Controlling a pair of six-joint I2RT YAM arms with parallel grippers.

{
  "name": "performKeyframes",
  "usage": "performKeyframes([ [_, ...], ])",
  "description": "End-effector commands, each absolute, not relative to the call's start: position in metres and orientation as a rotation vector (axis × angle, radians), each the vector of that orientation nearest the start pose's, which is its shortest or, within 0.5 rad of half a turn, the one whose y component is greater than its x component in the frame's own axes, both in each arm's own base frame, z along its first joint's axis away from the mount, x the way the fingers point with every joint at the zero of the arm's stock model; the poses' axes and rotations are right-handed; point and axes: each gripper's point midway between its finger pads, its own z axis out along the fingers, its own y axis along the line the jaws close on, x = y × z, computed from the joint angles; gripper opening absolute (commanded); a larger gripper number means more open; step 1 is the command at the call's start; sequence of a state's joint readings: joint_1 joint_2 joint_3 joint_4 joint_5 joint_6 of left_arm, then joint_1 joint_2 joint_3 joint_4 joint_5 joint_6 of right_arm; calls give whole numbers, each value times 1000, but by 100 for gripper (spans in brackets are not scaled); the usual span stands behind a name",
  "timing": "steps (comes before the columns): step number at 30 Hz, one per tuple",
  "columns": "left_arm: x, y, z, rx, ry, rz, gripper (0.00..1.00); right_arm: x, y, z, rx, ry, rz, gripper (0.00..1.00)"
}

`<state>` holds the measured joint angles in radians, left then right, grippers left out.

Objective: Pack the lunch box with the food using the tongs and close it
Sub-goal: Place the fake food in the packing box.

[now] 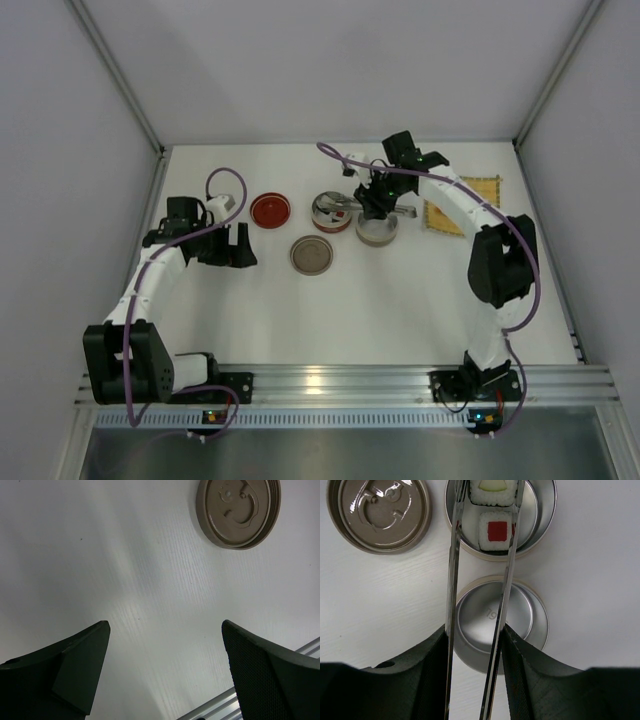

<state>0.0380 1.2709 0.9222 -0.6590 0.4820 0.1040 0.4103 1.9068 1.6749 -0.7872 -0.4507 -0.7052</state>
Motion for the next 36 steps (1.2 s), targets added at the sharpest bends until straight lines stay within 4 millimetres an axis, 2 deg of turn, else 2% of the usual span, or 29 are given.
performKeyframes([
  [1, 290, -65, 135, 283, 2443, -541, 98, 416, 252, 149, -1486, 1897, 475, 19],
  [14, 290, -63, 136, 280, 2443, -529, 98, 420, 255, 131, -1503, 1888, 483, 20],
  [25, 291, -63, 135, 278, 2447, -533, 98, 419, 244, 120, -1566, 1904, 421, 22],
  [27, 291, -63, 134, 280, 2449, -535, 98, 419, 242, 120, -1571, 1903, 410, 25],
  [32, 291, -64, 133, 277, 2451, -536, 98, 417, 242, 124, -1575, 1908, 412, 47],
  [36, 291, -63, 134, 280, 2449, -535, 98, 414, 246, 130, -1555, 1924, 441, 52],
])
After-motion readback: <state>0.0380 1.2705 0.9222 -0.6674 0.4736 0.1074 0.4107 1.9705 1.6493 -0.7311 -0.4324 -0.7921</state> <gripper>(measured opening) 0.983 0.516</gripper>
